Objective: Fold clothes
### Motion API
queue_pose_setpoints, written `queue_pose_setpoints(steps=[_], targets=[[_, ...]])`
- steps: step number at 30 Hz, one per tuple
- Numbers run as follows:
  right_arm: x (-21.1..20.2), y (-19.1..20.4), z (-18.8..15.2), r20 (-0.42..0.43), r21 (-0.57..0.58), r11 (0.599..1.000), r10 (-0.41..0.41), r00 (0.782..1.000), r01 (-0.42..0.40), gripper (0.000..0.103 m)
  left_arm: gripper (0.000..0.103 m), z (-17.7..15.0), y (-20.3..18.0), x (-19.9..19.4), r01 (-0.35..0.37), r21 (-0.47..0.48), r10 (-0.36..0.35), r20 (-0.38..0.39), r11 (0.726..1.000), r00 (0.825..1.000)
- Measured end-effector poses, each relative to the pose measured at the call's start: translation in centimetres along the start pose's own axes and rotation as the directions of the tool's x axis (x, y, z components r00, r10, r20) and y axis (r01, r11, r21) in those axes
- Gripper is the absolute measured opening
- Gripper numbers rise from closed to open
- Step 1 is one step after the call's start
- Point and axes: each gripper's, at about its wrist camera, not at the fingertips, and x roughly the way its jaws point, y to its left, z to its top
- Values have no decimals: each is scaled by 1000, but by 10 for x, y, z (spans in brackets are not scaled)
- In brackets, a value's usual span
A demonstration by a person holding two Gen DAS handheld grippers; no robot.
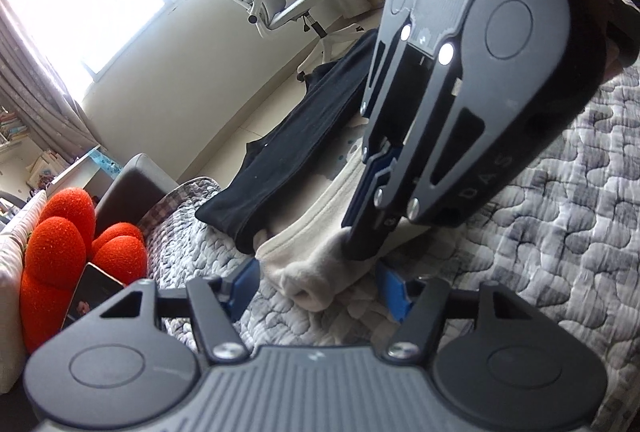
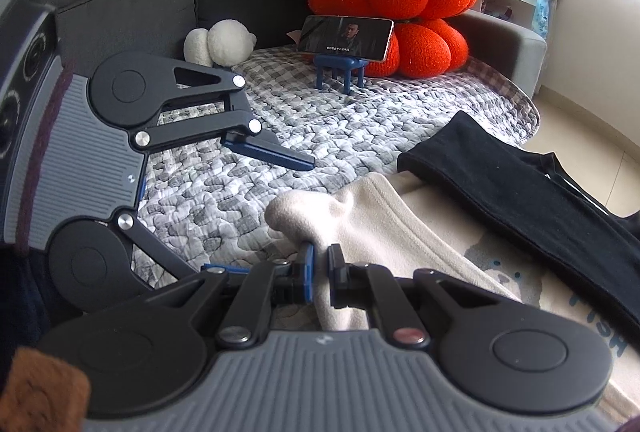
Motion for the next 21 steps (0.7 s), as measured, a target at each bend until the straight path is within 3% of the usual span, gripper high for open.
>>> queue_pose_setpoints(steps=[6, 10, 13, 14, 21], targets=[[1, 1, 0, -4, -7, 1000, 4, 1000, -4, 7, 60, 1, -9, 1, 3, 62, -3, 3, 998, 1000], [2, 3, 0, -9, -23, 1000, 5, 1000, -5, 7, 44, 1, -11, 9, 12, 90, -9, -32, 996, 999], [1, 4, 0, -13, -29, 999, 13, 1000, -13, 7, 22, 1, -8, 14, 16, 76, -12, -59, 997, 998], [2, 4, 0, -14, -28, 999, 16, 1000, -17, 7, 19, 1, -7, 14, 18, 67, -13, -64, 998, 998], [-1, 2, -3, -23, -21, 999, 35, 999, -35, 12, 14, 1, -5, 12, 14, 37, -11, -66, 999, 998]])
